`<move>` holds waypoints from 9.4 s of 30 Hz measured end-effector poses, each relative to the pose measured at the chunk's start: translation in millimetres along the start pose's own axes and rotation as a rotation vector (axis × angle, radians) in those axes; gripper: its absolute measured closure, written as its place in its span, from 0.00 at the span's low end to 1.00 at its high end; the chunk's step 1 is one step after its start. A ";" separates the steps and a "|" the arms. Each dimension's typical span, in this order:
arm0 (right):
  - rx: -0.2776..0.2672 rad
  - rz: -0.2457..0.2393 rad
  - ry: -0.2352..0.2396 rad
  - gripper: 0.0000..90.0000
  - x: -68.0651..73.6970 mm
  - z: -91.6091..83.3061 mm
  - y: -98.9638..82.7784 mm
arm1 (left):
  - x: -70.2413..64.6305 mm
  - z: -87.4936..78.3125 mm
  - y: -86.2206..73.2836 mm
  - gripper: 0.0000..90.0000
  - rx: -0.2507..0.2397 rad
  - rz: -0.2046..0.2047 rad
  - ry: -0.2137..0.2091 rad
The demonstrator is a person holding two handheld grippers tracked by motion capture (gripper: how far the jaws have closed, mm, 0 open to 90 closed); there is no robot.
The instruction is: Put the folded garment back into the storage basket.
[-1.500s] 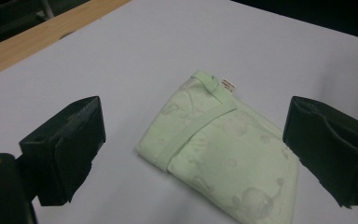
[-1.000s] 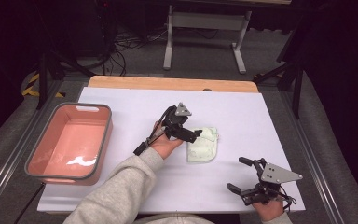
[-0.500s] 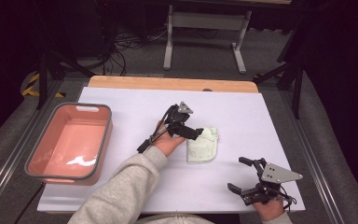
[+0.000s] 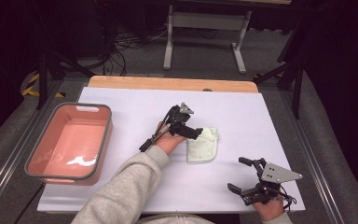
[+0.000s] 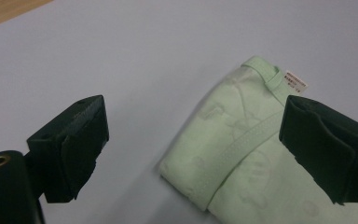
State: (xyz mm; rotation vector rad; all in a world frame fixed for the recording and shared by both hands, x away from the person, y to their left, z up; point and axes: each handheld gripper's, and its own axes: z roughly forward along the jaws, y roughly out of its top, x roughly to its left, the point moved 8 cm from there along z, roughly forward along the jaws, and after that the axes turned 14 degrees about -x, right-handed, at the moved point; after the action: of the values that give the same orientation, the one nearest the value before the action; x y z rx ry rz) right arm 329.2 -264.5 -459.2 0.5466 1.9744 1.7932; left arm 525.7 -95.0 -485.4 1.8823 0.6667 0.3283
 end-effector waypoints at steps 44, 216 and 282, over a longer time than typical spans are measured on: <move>0.013 0.008 -0.004 0.03 -0.6 1.1 -2.1 | -6.4 8.9 -24.7 0.39 0.171 -0.041 -0.002; 0.002 0.027 0.000 0.03 -1.5 2.0 -2.4 | 21.5 -305.2 50.8 0.89 -0.245 0.011 0.106; 0.017 0.026 0.003 0.03 -0.7 4.7 -4.8 | 88.8 -373.5 -34.0 0.89 -0.156 -0.114 0.335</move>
State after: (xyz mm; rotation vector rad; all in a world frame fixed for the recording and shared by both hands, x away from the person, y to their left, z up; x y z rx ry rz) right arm 332.4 -261.4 -464.4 0.5783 1.9950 1.7948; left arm 395.6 250.3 -374.2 1.6476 0.9413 0.6119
